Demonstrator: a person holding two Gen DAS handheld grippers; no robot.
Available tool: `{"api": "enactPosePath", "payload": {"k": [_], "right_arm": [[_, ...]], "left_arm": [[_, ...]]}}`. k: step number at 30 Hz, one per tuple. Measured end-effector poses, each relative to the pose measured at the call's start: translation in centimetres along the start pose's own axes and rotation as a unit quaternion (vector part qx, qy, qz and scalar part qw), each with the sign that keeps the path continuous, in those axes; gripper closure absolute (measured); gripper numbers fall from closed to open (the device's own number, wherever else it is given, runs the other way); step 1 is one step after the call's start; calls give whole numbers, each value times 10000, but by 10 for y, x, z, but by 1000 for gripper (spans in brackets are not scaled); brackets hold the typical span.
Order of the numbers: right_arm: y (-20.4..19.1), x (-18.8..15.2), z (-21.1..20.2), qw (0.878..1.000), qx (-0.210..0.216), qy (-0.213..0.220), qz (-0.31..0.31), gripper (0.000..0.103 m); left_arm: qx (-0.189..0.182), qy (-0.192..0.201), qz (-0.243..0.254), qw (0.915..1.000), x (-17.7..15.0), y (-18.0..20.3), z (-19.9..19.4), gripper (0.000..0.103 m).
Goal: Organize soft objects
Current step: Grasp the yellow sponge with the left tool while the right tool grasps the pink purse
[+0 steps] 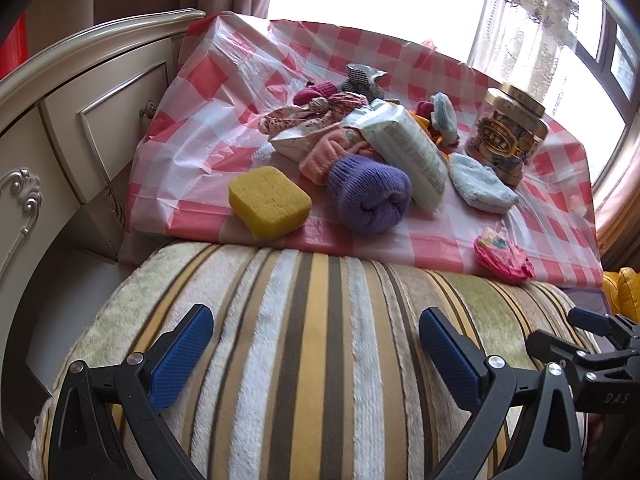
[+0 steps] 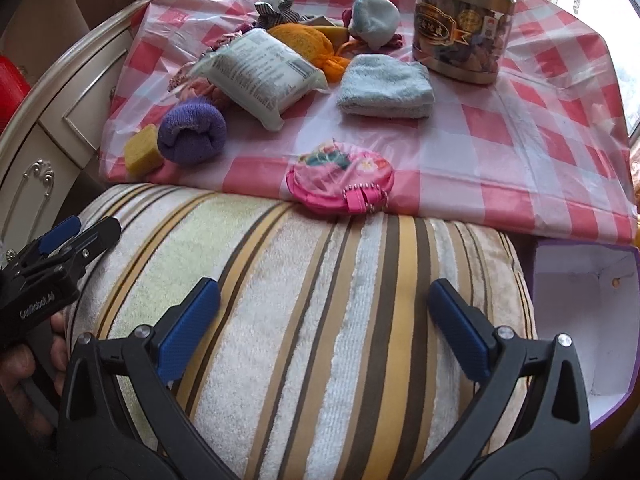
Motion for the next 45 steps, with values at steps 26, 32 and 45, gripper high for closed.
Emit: {"api": "enactPosePath", "payload": {"k": [26, 32, 45], "right_arm": [[-1, 69, 68, 9991, -328, -261, -118, 25], [-1, 66, 66, 9996, -215, -140, -129, 27], [0, 49, 42, 9995, 136, 157, -242, 48]], "left_arm": [[674, -618, -1160, 9890, 74, -56, 90, 35], [654, -586, -1100, 9900, 71, -55, 91, 48], [555, 119, -1112, 9922, 61, -40, 44, 51]]}}
Point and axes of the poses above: each gripper's, at about its wrist camera, not at the fingertips, and z roughly the way its jaws point, y to its right, x to its top, the point moved 2 cm from there along z, roughly the way its jaws point, and after that the axes turned 10 degrees about -x, right-handed, at the moved point
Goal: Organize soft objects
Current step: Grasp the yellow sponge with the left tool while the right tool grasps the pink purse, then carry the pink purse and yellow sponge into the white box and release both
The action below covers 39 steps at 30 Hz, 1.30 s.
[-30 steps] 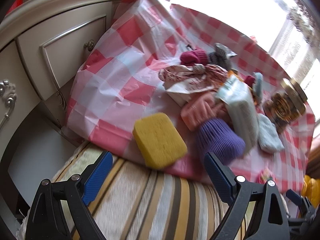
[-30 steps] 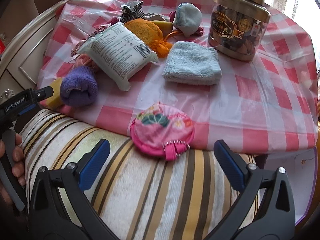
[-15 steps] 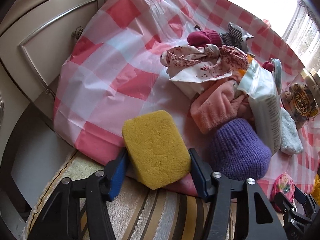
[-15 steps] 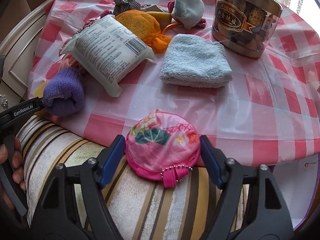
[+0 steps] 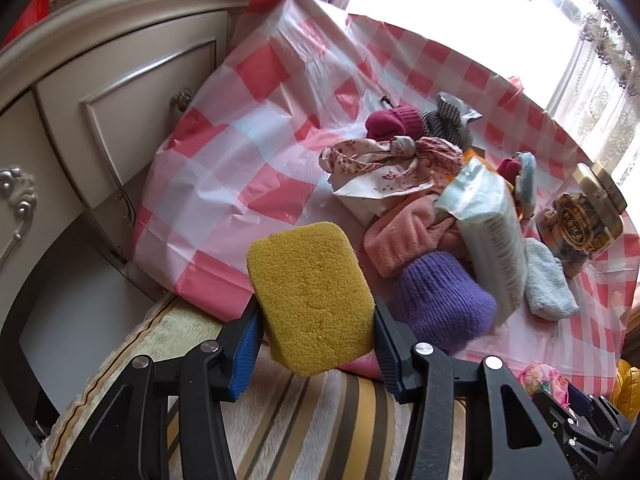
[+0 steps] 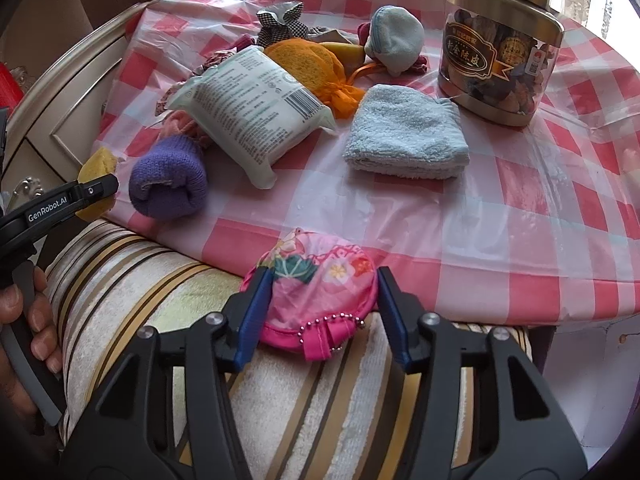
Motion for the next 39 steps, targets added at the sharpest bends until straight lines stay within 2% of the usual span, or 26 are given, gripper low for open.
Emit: {"api": "enactPosePath", "payload": {"k": [5, 6, 10, 15, 16, 33, 39], "right_arm": [[5, -4, -11, 9998, 136, 119, 51, 55], [7, -4, -13, 9997, 153, 154, 88, 61], [12, -8, -19, 9994, 244, 193, 164, 73], [15, -12, -27, 9990, 317, 270, 156, 78], [16, -12, -29, 9989, 323, 291, 161, 86], [59, -29, -56, 9960, 471, 402, 645, 91], [89, -42, -68, 9943, 333, 437, 911, 92]], "left_arm": [[-38, 209, 193, 9996, -5, 10, -17, 52], [-46, 252, 263, 9993, -6, 14, -21, 52], [-123, 300, 467, 9984, -8, 26, -25, 52], [-236, 292, 569, 9977, -17, 37, -31, 52], [-252, 289, 587, 9975, -18, 39, -32, 52], [-759, 129, 1079, 9912, -39, 80, -42, 52], [-985, 27, 1221, 9876, -47, 97, -45, 52]]}}
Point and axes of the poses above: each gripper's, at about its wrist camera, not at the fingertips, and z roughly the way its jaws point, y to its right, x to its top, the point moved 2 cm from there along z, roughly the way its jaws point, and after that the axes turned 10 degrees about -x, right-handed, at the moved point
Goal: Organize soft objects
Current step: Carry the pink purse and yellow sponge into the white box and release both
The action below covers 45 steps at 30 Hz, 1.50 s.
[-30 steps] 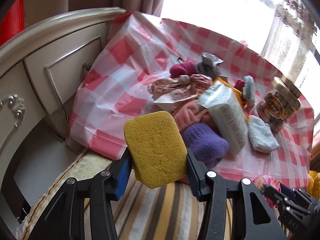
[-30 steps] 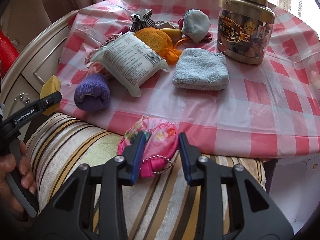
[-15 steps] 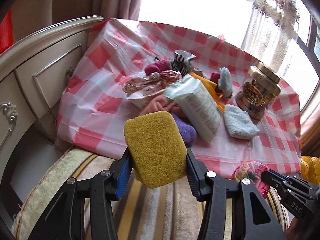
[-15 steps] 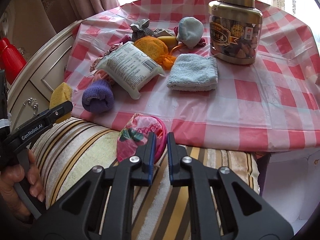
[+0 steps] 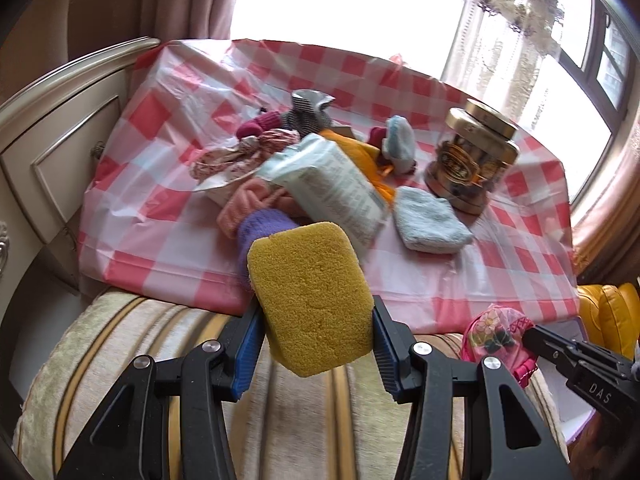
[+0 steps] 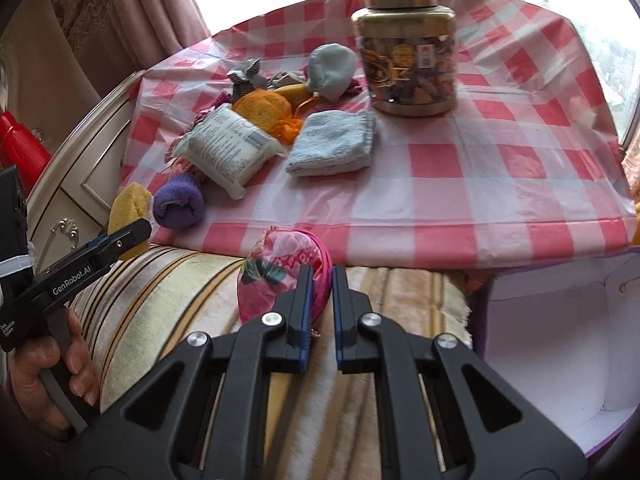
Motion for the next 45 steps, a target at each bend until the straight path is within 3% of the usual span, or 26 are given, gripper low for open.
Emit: {"api": "enactPosePath", "payload": {"k": [7, 13, 23, 32, 34, 36, 38, 39, 40, 42, 45], "right_arm": [[50, -11, -21, 9987, -325, 59, 385, 92], [93, -29, -32, 9952, -646, 18, 730, 92], [164, -56, -47, 9830, -1292, -12, 1305, 92], [207, -59, -72, 9668, -2005, 278, 1558, 92], [216, -59, -77, 9626, -2106, 339, 1667, 91], [222, -60, -80, 9588, -2225, 354, 1730, 90], [229, -61, -83, 9539, -2379, 358, 1794, 86], [231, -62, -83, 9522, -2432, 356, 1816, 78], [234, -62, -83, 9507, -2474, 355, 1836, 57], [235, -62, -86, 9476, -2596, 429, 1812, 29], [230, -59, -90, 9469, -2687, 547, 1682, 24]], "left_arm": [[-469, -207, 359, 9980, -8, 45, 6, 52], [-1082, -564, 795, 9893, -23, 104, 20, 52], [-2024, -1067, 1514, 9616, -55, 198, 32, 52], [-2615, -1199, 1892, 9389, -70, 250, 30, 52], [-2761, -1215, 1930, 9337, -72, 259, 28, 50], [-2862, -1252, 1942, 9299, -72, 267, 31, 37], [-2910, -1243, 1923, 9289, -72, 271, 33, 24], [-2905, -1236, 1916, 9293, -71, 272, 34, 20], [-2901, -1232, 1919, 9294, -72, 271, 35, 20], [-2870, -1253, 1915, 9302, -72, 268, 36, 20], [-2739, -1223, 1872, 9354, -71, 261, 36, 20]]}}
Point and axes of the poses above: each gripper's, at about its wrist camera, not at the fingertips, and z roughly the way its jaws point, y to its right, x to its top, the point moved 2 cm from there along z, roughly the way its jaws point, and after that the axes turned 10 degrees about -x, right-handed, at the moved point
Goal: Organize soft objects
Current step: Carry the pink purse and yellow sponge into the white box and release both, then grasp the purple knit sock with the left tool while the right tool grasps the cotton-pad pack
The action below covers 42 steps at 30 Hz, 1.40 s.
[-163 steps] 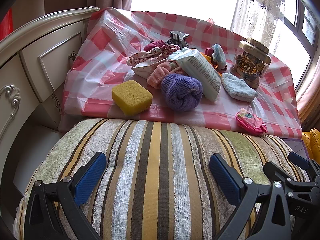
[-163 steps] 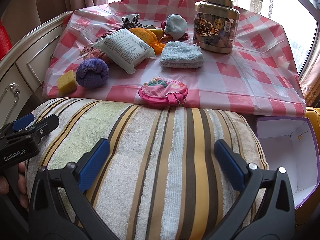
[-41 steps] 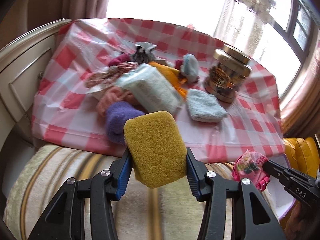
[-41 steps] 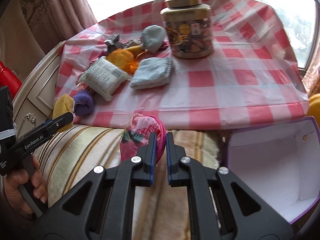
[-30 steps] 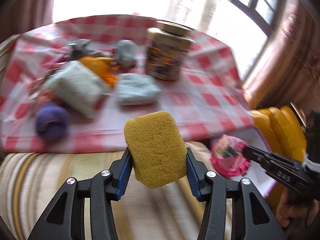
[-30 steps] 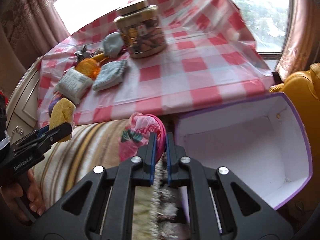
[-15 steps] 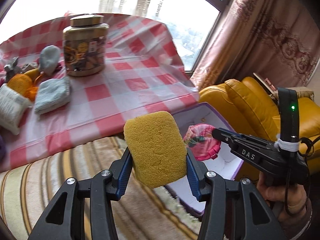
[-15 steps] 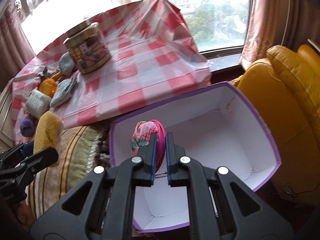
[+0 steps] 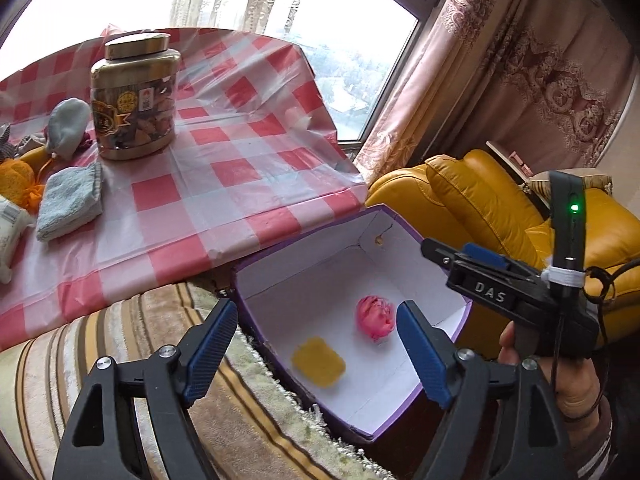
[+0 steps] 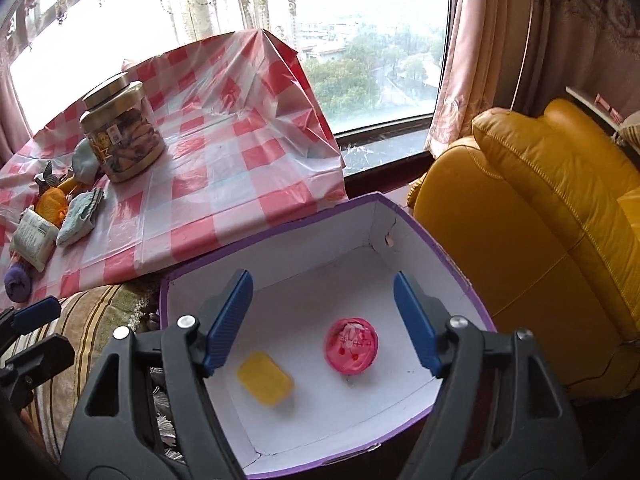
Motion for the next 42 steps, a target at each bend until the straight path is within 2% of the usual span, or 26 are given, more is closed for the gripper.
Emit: {"api": "enactPosePath", "payload": {"k": [1, 3, 7, 10, 13, 17, 20, 24, 27, 29, 37, 42], "right_arm": [[-1, 0, -1, 10000, 3, 1, -14, 19], [-5, 1, -3, 9999, -51, 86, -46, 17], [-17, 2, -11, 9985, -323, 366, -245, 8], [-29, 4, -16, 9974, -380, 498, -356, 5], [-43, 4, -19, 9974, -185, 563, -418, 4], [-73, 2, -20, 9959, 65, 444, -791, 4], [-95, 1, -24, 9943, 523, 374, -856, 4], [-129, 0, -28, 9896, 783, 382, -1148, 4], [-152, 0, -32, 9849, 1084, 387, -1296, 4], [-166, 2, -33, 9829, 1125, 411, -1401, 4], [-216, 10, -29, 9736, 1576, 205, -1639, 4], [-250, 15, -29, 9644, 1826, 214, -1899, 4]], "left_arm": [[75, 29, -1, 10000, 0, -2, -3, 20], [245, 121, -4, 9996, 0, -5, -11, 19], [851, 380, 21, 9956, 1, -18, -32, 18], [942, 726, 125, 9928, -1, -29, -52, 18], [1194, 888, 64, 9888, -6, -49, -73, 18], [1558, 827, -370, 9836, -16, -90, -102, 18], [1795, 1037, -839, 9747, -24, -127, -129, 18], [2102, 1253, -1399, 9595, -32, -164, -156, 18], [2123, 1544, -1879, 9465, -38, -190, -177, 18], [2128, 1652, -2105, 9398, -41, -204, -185, 19], [2116, 1621, -2717, 9247, -38, -250, -187, 19], [2176, 1615, -3150, 9096, -31, -280, -184, 19]]}}
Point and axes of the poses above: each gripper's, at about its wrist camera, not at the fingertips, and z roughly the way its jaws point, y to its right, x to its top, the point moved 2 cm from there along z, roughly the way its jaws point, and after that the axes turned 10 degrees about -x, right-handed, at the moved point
